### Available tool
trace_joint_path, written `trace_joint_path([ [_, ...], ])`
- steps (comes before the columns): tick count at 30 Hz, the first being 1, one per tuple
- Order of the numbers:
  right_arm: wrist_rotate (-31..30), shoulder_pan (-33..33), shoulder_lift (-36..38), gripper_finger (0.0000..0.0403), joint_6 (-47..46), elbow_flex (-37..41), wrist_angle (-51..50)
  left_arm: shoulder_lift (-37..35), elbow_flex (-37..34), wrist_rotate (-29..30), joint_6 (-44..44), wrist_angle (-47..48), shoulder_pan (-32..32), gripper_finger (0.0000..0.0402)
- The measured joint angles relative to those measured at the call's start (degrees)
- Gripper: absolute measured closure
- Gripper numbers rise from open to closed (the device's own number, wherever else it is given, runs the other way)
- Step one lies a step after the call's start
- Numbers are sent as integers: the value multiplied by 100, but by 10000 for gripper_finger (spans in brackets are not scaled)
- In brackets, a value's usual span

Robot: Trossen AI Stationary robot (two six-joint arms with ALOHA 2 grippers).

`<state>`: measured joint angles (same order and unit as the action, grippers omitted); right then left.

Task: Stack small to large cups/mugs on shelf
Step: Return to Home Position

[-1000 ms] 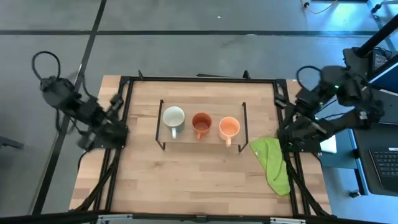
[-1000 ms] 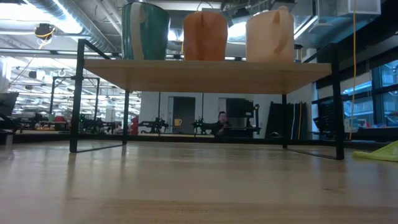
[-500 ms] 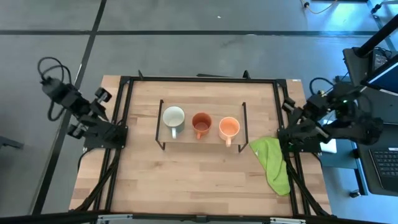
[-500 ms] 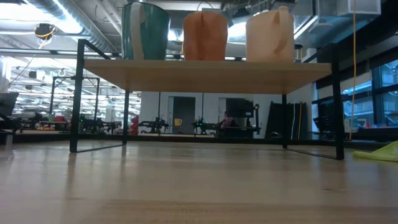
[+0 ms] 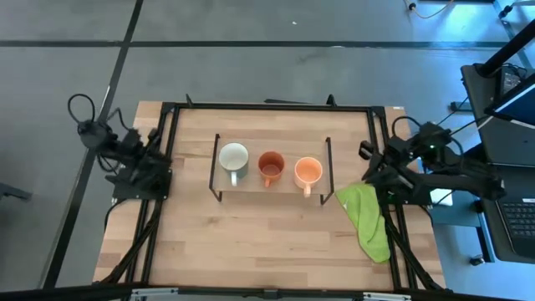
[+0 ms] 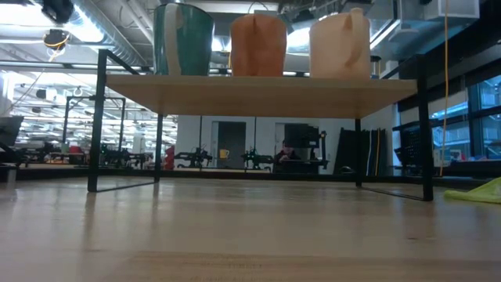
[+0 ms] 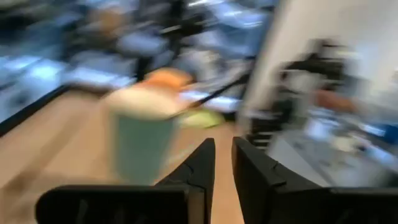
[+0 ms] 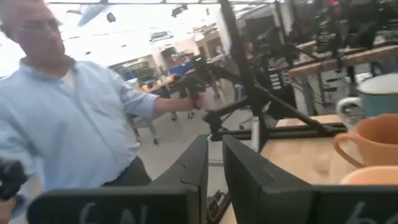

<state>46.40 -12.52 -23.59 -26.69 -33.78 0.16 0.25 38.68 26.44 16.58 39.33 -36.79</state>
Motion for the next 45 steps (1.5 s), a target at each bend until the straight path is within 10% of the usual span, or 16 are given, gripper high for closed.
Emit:
trace_joint_path([
  [8,707,-905,266,352,-540,828,1076,-2,43,941,-475,-149,17,353],
  [17,1371,-1951,227,352,-1865,2139,3985,-2,-110,-476,-792,-618,12,353],
  [24,1178,-2086,232,352,-3041,2866,6101,-2,-738,-426,-491,-923,12,353],
  [45,1101,-2084,232,352,-3799,2902,6269,-2,-2979,-1407,-968,-4899,12,347],
])
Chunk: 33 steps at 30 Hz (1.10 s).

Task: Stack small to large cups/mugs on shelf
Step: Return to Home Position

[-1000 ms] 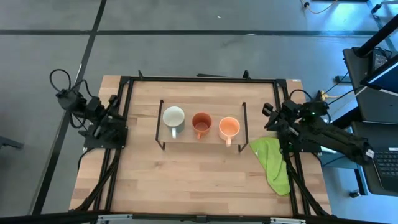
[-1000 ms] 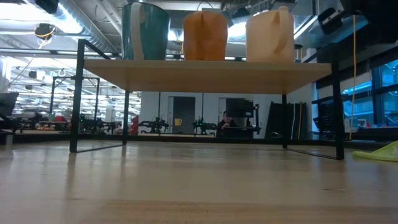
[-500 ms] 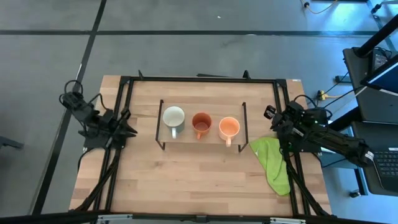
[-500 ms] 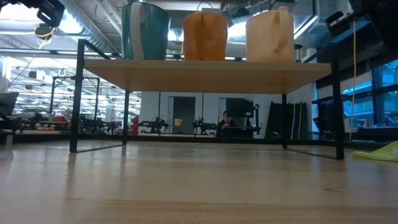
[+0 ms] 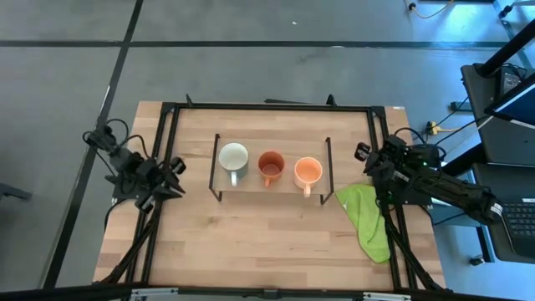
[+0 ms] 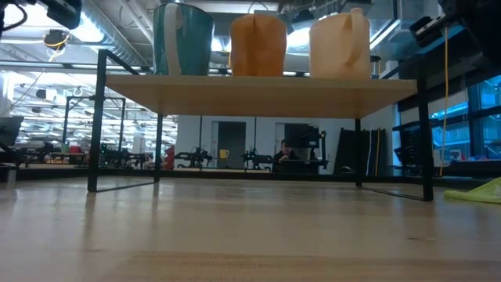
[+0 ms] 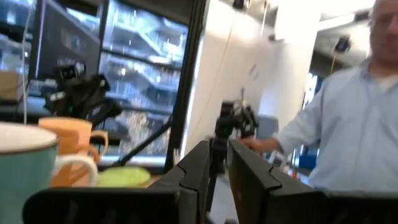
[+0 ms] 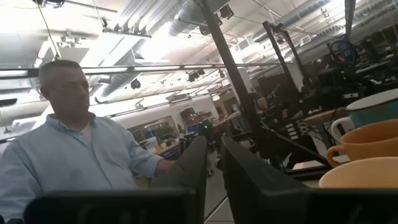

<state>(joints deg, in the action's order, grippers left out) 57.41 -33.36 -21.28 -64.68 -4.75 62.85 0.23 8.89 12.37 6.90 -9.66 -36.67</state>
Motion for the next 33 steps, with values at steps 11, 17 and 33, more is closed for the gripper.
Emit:
trace_joint_path([
  [11,-60,2,-2,352,-102,0,1,0,-840,-357,-1372,-2318,40,348],
  [17,-124,2,-2,352,-103,0,0,0,-844,625,-1953,-2571,562,347],
  [33,91,2,-2,352,824,0,-8,4,-844,-417,945,-649,4375,346],
])
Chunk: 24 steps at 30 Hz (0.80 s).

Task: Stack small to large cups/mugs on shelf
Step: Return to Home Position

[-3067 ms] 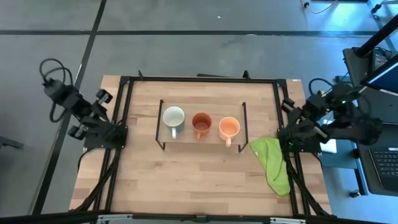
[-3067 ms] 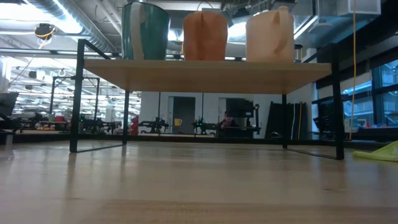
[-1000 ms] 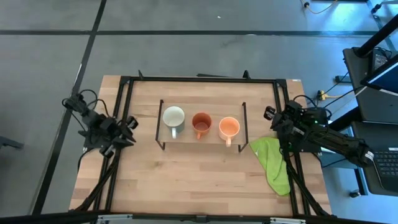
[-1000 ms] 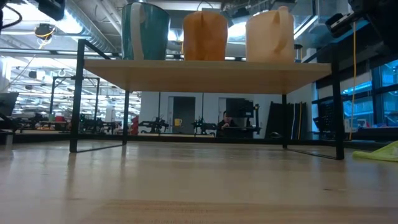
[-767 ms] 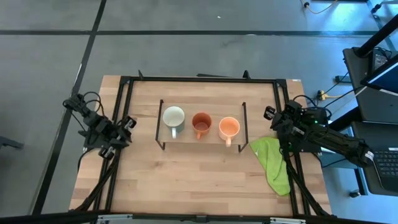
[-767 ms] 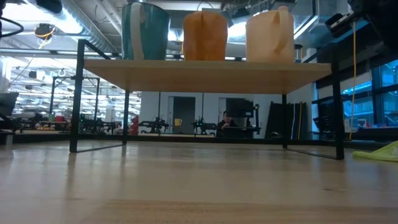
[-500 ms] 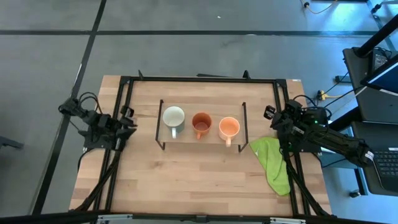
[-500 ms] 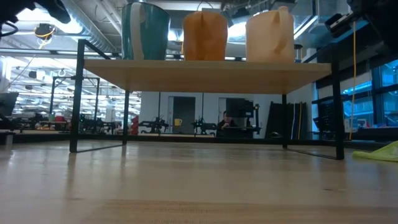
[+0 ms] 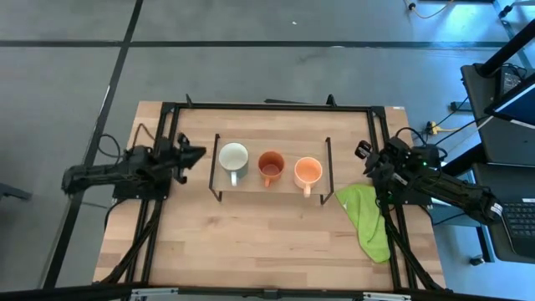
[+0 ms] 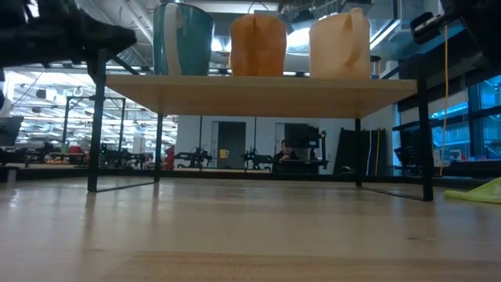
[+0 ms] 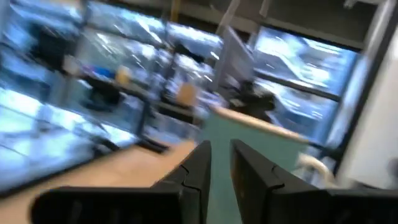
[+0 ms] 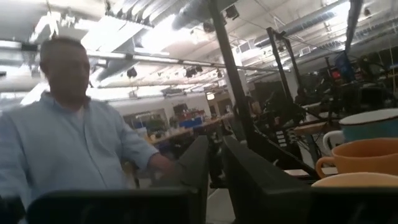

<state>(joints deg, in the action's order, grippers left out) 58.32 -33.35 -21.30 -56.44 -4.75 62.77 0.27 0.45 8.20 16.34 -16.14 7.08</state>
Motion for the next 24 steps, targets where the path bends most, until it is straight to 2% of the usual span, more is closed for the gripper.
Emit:
trace_joint_path([
  [4,233,-2,0,352,317,0,-172,-3,3,-1759,573,242,688,346],
  [7,287,-1,0,352,283,0,-300,-4,100,-2306,603,554,1068,346],
  [14,284,-2,-2,352,262,0,-935,-4,238,-2341,716,1967,1770,346],
  [19,282,-2,-2,352,266,0,-1026,-3,302,-2464,672,2248,2116,346],
  [24,291,-2,-2,352,468,0,-1295,-4,532,-2220,667,3312,2455,346],
])
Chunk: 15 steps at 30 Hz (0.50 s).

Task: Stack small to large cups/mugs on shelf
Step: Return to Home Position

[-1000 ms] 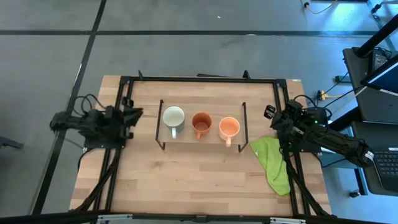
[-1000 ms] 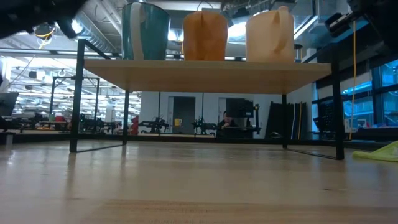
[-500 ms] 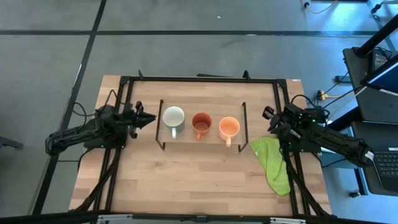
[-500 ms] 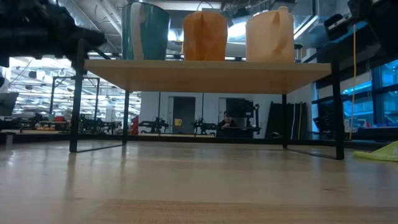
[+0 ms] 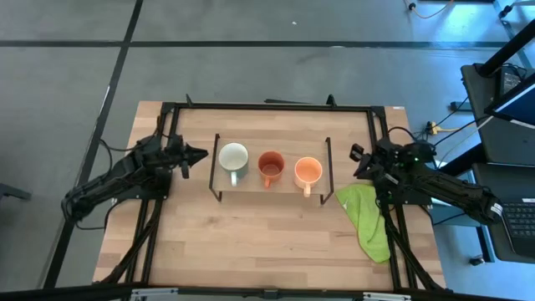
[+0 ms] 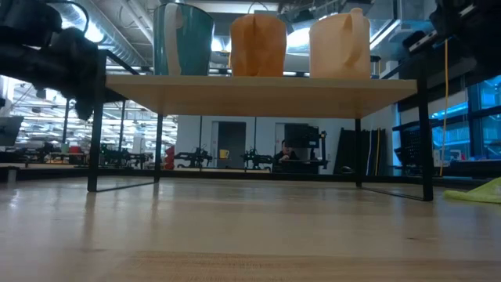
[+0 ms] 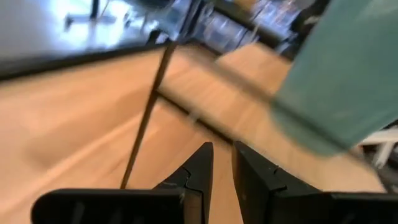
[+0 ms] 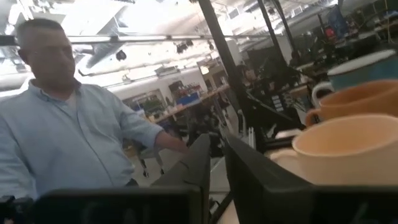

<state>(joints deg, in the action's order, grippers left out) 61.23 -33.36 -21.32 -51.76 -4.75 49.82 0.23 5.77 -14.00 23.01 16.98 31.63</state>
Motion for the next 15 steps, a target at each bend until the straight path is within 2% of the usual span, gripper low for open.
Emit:
trace_joint_path([
  [3,33,2,2,352,387,0,-580,13,116,-33,32,614,131,346],
  [7,31,0,2,352,924,0,-1831,14,117,-393,-196,594,129,346],
  [15,-23,2,1,352,2113,0,-3964,17,117,-444,-663,590,-13,347],
])
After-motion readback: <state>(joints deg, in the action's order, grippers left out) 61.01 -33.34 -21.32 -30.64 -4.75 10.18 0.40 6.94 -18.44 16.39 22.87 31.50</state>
